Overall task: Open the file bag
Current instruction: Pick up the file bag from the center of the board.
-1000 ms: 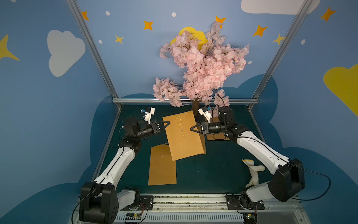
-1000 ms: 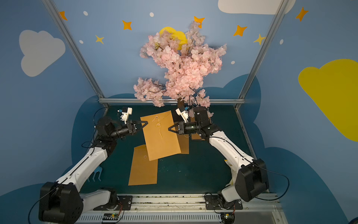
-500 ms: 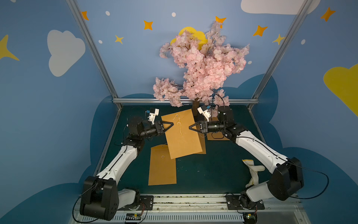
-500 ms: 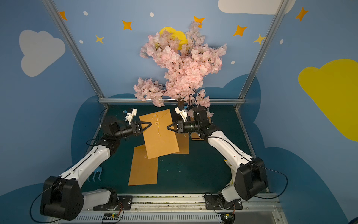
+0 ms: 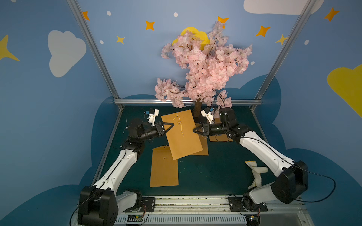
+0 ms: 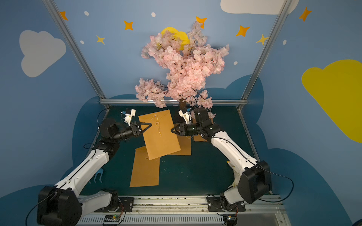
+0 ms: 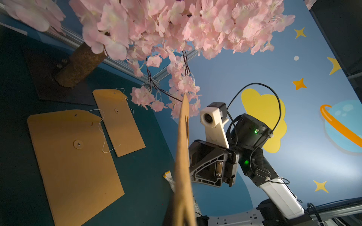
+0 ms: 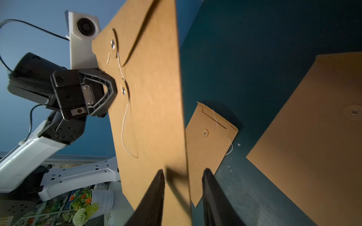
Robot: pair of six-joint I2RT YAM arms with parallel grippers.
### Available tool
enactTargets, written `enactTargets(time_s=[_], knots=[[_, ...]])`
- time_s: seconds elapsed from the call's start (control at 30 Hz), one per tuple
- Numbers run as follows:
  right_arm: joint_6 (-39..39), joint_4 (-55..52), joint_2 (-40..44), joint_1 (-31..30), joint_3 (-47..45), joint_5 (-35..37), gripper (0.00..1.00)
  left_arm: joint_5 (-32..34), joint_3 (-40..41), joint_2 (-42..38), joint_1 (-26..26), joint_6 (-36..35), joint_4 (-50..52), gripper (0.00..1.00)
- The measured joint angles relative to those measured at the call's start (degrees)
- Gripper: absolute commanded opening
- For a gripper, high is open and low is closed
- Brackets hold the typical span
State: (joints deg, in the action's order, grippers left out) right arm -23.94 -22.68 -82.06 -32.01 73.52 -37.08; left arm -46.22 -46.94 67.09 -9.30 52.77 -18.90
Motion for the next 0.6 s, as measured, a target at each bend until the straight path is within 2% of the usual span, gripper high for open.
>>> enactTargets(time_s=[0.23, 0.4, 0.6], knots=[[6.3, -9.4, 2.8, -7.8, 7.3, 10.3, 0.27, 2.6, 0.0, -0.3, 0.2, -1.2, 1.6, 0.02], [8.0, -11.6, -1.2, -12.6, 13.0, 13.9, 0.26, 3.4, 0.0, -0.3, 0.0, -1.6, 2.4, 0.02], [9.5, -14.2, -7.0, -14.5, 16.3, 16.7, 0.29, 3.6, 0.0, -0.3, -0.5, -1.8, 2.6, 0.03]])
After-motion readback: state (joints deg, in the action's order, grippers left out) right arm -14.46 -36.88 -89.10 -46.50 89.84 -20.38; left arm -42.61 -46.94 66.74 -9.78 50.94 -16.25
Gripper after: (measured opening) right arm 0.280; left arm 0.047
